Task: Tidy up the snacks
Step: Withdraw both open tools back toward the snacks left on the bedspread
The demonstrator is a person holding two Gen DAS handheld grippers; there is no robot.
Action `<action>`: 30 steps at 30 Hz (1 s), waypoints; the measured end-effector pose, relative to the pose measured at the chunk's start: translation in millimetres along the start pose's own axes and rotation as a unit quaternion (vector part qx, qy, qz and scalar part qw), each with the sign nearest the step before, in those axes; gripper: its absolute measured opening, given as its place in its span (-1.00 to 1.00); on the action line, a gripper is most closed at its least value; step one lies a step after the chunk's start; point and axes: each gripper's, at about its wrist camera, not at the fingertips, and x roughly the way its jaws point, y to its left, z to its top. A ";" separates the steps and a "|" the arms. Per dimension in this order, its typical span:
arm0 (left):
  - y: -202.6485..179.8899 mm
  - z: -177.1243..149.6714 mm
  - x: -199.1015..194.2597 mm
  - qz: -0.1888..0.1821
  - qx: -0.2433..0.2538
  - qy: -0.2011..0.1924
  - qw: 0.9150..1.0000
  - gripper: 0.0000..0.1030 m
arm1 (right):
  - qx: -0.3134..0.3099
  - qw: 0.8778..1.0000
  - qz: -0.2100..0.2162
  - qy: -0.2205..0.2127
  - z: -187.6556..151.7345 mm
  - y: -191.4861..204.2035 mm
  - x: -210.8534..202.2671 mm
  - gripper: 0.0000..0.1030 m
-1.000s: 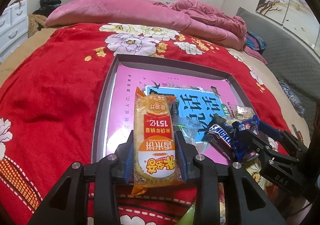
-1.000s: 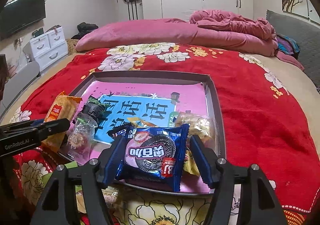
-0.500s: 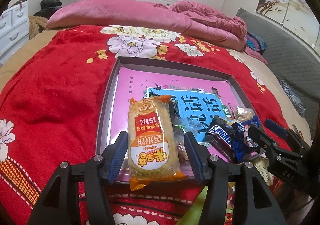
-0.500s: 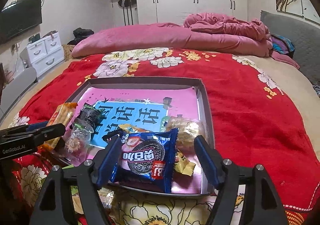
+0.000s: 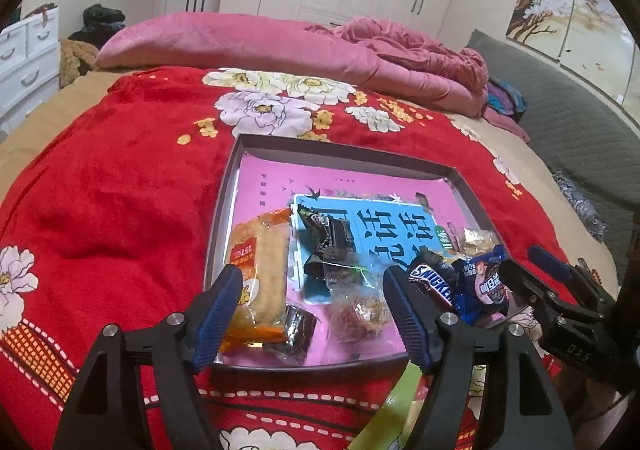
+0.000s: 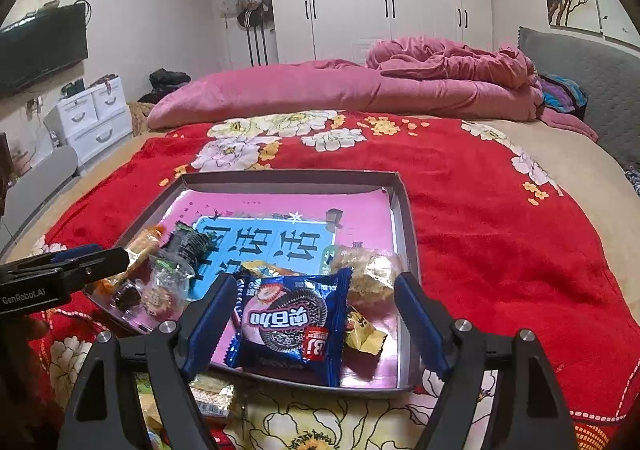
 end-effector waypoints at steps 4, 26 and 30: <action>-0.5 -0.3 -3.5 0.001 0.002 -0.004 1.000 0.45 | 0.004 1.000 0.008 -0.007 1.2 0.8 -5.4 0.65; -16.9 -20.6 -32.9 -0.003 0.029 -0.002 1.000 0.51 | -0.027 0.998 0.060 0.001 -15.3 22.6 -34.2 0.75; -17.6 -25.5 -36.5 -0.005 0.027 0.004 1.000 0.51 | -0.029 0.997 0.065 0.005 -21.0 27.0 -40.7 0.75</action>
